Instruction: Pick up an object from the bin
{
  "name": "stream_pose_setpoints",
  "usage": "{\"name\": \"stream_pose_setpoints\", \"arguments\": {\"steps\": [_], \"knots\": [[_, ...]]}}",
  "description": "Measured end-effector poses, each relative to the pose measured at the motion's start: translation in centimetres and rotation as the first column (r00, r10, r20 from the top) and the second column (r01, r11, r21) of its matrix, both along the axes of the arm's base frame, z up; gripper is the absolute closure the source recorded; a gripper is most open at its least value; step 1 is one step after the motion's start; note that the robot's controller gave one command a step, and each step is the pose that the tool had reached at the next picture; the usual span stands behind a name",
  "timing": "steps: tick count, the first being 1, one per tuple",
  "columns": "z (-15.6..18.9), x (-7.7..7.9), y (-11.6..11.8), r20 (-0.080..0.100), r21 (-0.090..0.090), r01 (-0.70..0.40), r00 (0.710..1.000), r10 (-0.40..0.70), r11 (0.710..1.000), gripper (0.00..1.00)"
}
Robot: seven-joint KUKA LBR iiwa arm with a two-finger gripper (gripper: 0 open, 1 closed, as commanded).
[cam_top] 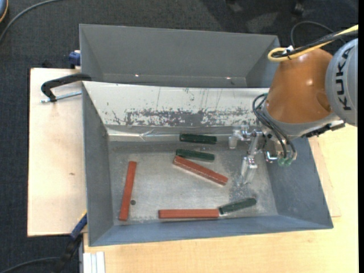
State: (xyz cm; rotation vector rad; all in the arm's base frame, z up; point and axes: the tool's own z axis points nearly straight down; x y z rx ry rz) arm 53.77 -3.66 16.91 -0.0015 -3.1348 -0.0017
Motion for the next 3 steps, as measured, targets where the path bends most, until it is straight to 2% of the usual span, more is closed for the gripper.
{"name": "stream_pose_setpoints", "arguments": {"steps": [1, 2, 3], "knots": [[-10.1, -1.9, 0.9, 0.0, 0.0, 0.255, 0.967, -0.255, 0.967, 0.0], [-9.9, -1.7, 0.8, 0.006, 0.0, 0.254, 0.967, -0.254, 0.967, 1.0], [1.7, 4.6, 2.2, 0.023, 0.004, 0.272, 0.962, -0.272, 0.962, 1.0]]}}
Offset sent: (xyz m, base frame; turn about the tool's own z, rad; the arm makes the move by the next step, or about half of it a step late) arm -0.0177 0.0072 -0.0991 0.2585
